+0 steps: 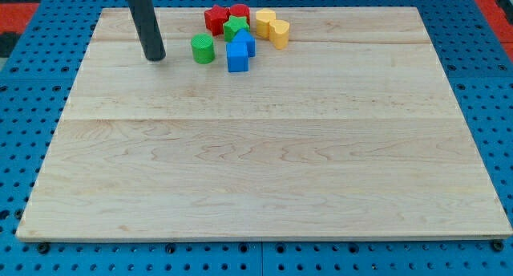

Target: Push the group of blocks towards the center of the board

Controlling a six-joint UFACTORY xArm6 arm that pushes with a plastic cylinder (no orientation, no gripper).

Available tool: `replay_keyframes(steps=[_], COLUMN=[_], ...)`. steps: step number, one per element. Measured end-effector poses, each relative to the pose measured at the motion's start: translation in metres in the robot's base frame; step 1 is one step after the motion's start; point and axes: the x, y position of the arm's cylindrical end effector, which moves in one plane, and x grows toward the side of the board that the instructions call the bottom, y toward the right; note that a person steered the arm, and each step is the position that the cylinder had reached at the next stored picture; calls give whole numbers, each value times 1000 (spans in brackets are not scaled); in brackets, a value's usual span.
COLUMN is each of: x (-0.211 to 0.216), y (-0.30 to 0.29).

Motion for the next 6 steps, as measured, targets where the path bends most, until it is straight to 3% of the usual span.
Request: replay_keyframes(steps=[2,3,4,6], x=[-99,-99,-94,27], y=[10,22,98,146])
